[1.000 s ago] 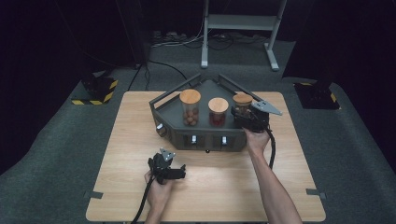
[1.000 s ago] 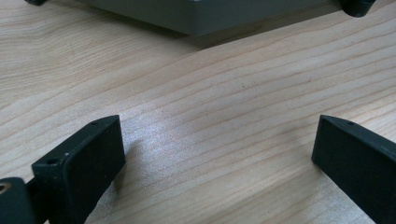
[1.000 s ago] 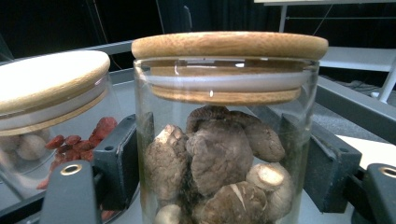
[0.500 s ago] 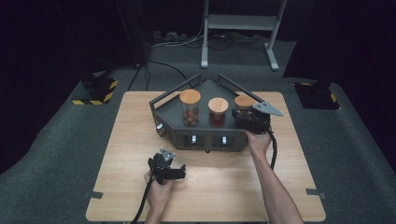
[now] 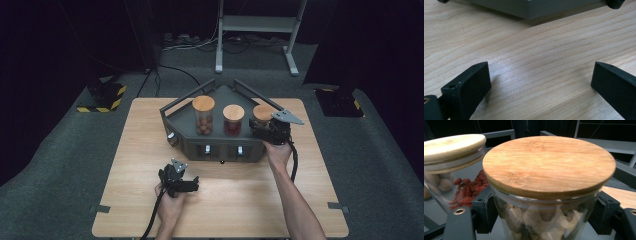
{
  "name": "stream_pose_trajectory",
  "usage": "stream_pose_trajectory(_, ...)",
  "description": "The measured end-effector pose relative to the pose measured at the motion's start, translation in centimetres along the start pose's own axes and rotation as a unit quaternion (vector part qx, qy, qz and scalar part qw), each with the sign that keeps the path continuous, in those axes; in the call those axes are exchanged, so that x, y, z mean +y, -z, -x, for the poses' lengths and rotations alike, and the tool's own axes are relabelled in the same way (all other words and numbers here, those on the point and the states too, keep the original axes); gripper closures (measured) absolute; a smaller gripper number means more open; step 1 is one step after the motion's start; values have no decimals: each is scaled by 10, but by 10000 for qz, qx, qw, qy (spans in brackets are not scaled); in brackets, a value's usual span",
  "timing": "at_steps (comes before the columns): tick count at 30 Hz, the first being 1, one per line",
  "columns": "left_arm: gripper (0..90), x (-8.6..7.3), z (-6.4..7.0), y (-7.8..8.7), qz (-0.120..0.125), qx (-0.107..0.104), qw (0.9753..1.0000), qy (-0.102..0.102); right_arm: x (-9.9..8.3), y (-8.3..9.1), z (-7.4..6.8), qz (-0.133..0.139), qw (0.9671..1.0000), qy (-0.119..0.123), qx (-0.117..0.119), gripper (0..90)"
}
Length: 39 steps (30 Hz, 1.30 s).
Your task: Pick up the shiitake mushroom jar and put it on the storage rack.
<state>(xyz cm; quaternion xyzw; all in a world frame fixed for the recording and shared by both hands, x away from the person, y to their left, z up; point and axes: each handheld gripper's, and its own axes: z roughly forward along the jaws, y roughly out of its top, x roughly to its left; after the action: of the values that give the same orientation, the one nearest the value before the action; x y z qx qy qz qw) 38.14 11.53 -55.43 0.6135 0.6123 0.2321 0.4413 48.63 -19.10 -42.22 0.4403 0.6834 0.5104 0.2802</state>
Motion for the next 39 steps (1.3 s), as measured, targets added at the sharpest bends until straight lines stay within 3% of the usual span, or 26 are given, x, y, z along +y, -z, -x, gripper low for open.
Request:
stream_pose_trajectory(12, 22, 0, 0, 0, 1, -1, 10000, 2, 3, 6, 3, -46, 9996, -151, 217, 84)
stream_pose_trajectory(39, 22, 0, 0, 0, 0, 0, 10000, 0, -5, 33, 5, -220, 9991, -227, 296, 72)
